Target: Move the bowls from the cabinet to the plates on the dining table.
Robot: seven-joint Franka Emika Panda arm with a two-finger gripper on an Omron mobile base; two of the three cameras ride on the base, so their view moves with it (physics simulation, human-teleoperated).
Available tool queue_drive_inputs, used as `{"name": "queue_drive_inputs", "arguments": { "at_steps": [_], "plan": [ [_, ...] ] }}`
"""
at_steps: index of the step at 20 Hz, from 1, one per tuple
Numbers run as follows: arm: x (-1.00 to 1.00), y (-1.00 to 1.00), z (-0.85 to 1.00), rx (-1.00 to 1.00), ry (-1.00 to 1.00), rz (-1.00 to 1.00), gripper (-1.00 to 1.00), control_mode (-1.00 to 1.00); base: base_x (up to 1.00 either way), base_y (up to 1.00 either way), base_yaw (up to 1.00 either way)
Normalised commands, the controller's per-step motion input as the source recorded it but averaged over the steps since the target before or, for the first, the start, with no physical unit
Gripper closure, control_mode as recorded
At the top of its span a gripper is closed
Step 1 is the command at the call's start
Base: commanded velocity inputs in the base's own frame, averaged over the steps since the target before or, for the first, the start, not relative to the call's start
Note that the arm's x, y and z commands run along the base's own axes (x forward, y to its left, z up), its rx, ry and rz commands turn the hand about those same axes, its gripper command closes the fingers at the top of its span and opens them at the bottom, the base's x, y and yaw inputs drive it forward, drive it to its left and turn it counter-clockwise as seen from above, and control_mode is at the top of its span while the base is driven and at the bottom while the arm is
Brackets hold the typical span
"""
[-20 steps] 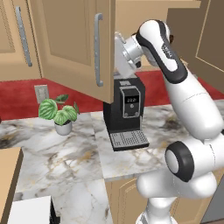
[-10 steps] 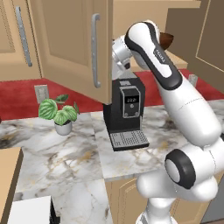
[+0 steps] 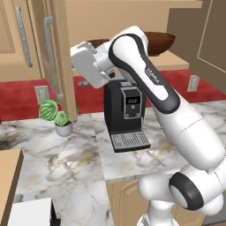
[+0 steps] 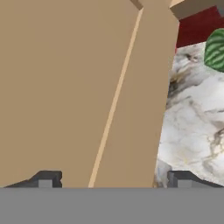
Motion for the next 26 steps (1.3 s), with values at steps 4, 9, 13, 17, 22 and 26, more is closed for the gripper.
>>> {"name": "queue_drive_inputs", "arguments": {
  "at_steps": [4, 9, 13, 17, 22, 26],
  "plan": [
    [-0.54, 0.69, 0.0, 0.0, -0.08, 0.07, -1.0, -1.0, 0.0, 0.0, 0.0],
    [-0.1, 0.16, 0.0, 0.0, 0.0, 0.01, -1.0, -1.0, 0.0, 0.0, 0.0],
    [-0.02, -0.52, 0.0, 0.0, -0.04, -0.06, -1.0, -1.0, 0.0, 0.0, 0.0],
    [-0.5, -0.91, 0.05, 0.0, -0.08, -0.13, -1.0, -1.0, 0.0, 0.0, 0.0],
    [-1.0, -1.0, 0.11, 0.0, -0.12, -0.16, -1.0, -1.0, 0.0, 0.0, 0.0],
    [-0.94, -1.0, 0.04, 0.0, -0.11, -0.16, -1.0, -1.0, 0.0, 0.0, 0.0]
  ]
}}
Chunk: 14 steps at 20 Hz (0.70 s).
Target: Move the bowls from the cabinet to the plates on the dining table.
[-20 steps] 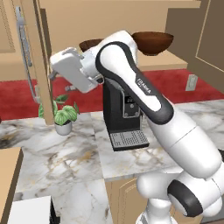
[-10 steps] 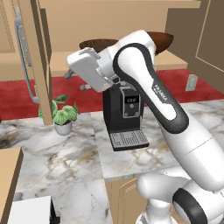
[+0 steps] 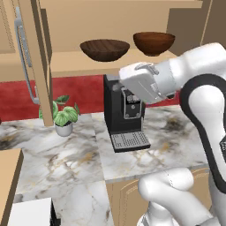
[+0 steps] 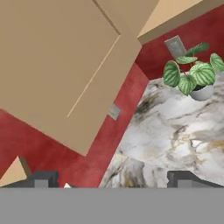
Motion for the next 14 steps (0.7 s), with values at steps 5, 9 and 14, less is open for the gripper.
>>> {"name": "queue_drive_inputs", "arguments": {
  "at_steps": [5, 9, 14],
  "plan": [
    [-0.91, -0.99, 0.06, -0.02, -0.1, -0.17, -1.0, -1.0, 0.0, 0.0, 0.0],
    [-0.29, -0.69, 0.24, -0.09, -0.03, -0.18, -1.0, -1.0, 0.0, 0.0, 0.0],
    [0.01, -0.28, 0.51, -0.16, 0.04, -0.22, -1.0, -1.0, 0.0, 0.0, 0.0]
  ]
}}
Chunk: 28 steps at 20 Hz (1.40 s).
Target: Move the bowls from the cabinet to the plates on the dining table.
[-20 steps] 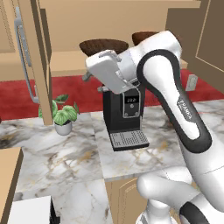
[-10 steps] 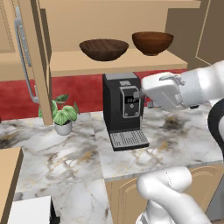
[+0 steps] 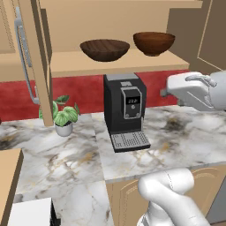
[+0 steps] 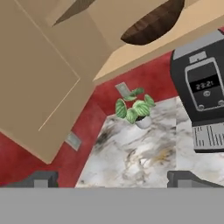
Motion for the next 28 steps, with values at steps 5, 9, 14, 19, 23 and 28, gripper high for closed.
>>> {"name": "queue_drive_inputs", "arguments": {
  "at_steps": [5, 9, 14, 19, 23, 28],
  "plan": [
    [0.22, -0.03, 0.5, -0.19, 0.18, -0.27, -1.0, -1.0, 0.0, 0.0, 0.0],
    [0.26, 0.09, 0.07, -0.11, 0.02, -0.18, -1.0, -1.0, 0.0, 0.0, 0.0],
    [0.28, 0.0, -0.09, 0.0, 0.0, -0.14, -1.0, -1.0, 0.0, 0.0, 0.0],
    [0.53, -0.07, -0.31, 0.0, 0.0, -0.1, -1.0, -1.0, 0.0, 0.0, 0.0],
    [0.71, -0.12, -0.41, 0.0, 0.0, -0.09, -1.0, -1.0, 0.0, 0.0, 0.0],
    [0.47, -0.2, -0.19, 0.0, 0.01, -0.02, -1.0, -1.0, 0.0, 0.0, 0.0]
  ]
}}
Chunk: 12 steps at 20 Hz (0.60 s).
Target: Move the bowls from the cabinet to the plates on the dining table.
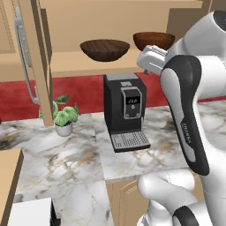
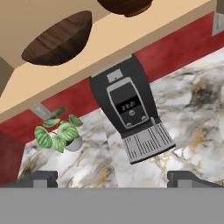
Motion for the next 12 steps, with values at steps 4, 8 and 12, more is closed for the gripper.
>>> {"name": "queue_drive_inputs", "arguments": {
  "at_steps": [4, 8, 12],
  "plan": [
    [0.29, -0.14, 0.04, 0.0, 0.07, 0.0, -1.0, -1.0, 0.0, 0.0, 0.0],
    [0.24, -0.02, 0.19, 0.0, 0.1, 0.0, -1.0, -1.0, 0.0, 0.0, 0.0],
    [0.37, 0.0, 0.26, 0.0, 0.14, -0.02, -1.0, -1.0, 0.0, 0.0, 0.0]
  ]
}}
